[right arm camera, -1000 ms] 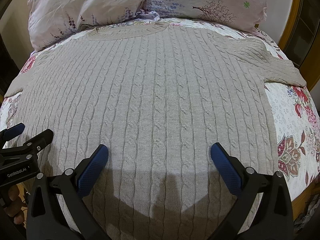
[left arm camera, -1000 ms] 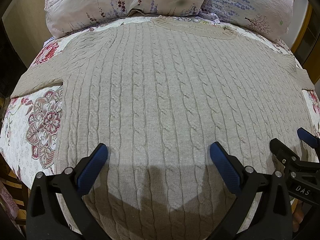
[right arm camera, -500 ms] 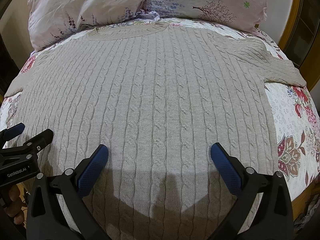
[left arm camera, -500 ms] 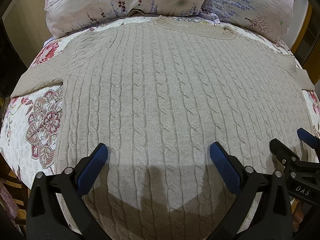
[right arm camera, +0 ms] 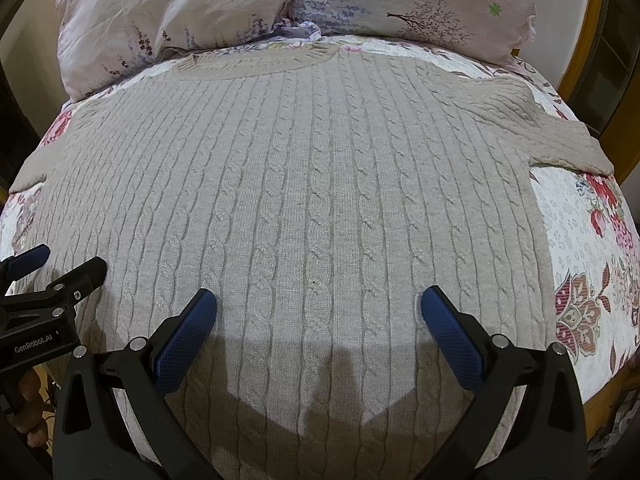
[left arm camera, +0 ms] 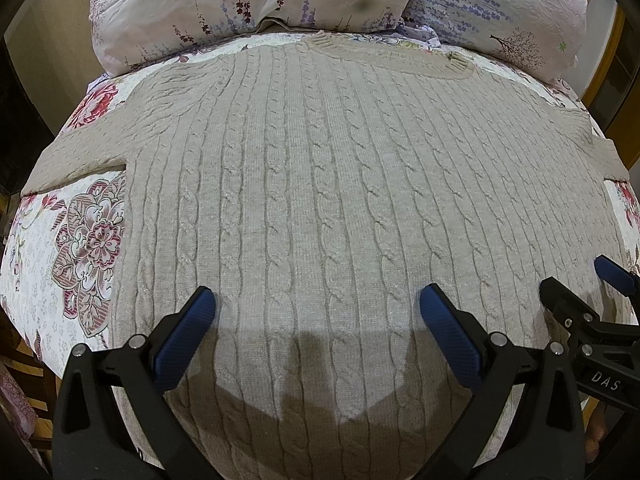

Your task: Fold small clothes

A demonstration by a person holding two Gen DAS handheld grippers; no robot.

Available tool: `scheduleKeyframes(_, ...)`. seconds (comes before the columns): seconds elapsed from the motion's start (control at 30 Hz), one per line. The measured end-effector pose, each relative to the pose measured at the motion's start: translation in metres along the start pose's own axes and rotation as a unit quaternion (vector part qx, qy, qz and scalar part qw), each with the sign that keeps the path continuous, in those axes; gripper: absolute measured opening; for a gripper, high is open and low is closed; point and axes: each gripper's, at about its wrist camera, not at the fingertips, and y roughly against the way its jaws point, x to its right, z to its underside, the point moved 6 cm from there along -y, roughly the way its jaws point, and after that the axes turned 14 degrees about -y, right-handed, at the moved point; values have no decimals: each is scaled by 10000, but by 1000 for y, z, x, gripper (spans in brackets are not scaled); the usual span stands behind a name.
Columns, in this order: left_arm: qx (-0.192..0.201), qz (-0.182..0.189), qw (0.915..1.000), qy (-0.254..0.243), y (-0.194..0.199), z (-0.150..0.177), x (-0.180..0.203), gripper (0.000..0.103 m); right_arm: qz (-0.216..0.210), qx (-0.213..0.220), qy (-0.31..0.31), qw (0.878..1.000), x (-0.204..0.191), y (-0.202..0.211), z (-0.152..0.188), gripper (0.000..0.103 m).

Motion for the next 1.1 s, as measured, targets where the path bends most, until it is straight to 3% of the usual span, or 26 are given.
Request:
scheduleKeyframes(0.2, -27, 104, 9999, -14, 1, -3, -3, 101, -421, -117, 149, 9989, 9, 2, -12, 102)
scheduleKeyframes(0.27, 13, 147, 9999, 80, 2, -6, -8, 101, -535, 24, -390, 9978, 39, 9, -37, 102)
scheduleKeyframes(0.37, 216, 173, 9986, 456, 8, -12, -28, 101, -524, 590, -1615, 9837, 123, 20, -95, 102)
scheduleKeyframes(0.47, 676, 440, 9933, 826, 16, -22, -51, 101, -316, 916, -3043, 9476, 233, 18, -145, 85)
scheduleKeyframes(0.5, 744, 407, 9917, 969, 17, -23, -61, 101, -241, 934, -3660, 9256, 277, 13, -158, 84)
scheduleKeyframes(0.6, 686, -27, 9917, 1087, 16, -25, -82, 101, -225, 905, -4685, 8786, 355, -4, -171, 69)
scheduleKeyframes(0.7, 692, -259, 9889, 1287, 17, -24, -105, 101, -263, 807, -5182, 8511, 396, -23, -172, 54)
scheduleKeyframes(0.73, 763, -229, 9864, 1440, 20, -23, -114, 101, -235, 866, -5193, 8498, 399, -23, -173, 46)
scheduleKeyframes(0.77, 806, -206, 9841, 1571, 22, -23, -122, 101, -259, 827, -5176, 8512, 400, -27, -174, 24)
scheduleKeyframes(0.83, 923, -205, 9771, 1908, 26, -21, -142, 101, -435, 669, -5129, 8547, 396, -40, -178, 9)
scheduleKeyframes(0.97, 1195, -196, 9610, 2485, 32, -20, -186, 101, -196, 954, -4608, 8821, 381, -29, -197, 7)
scheduleKeyframes(1.03, 1279, -190, 9513, 2797, 31, -21, -214, 101, -303, 1321, -3930, 9095, 342, -7, -222, 7)
scheduleKeyframes(1.1, 1277, -179, 9409, 3131, 26, -20, -241, 98, -697, 1557, -3088, 9357, 276, 19, -237, 7)
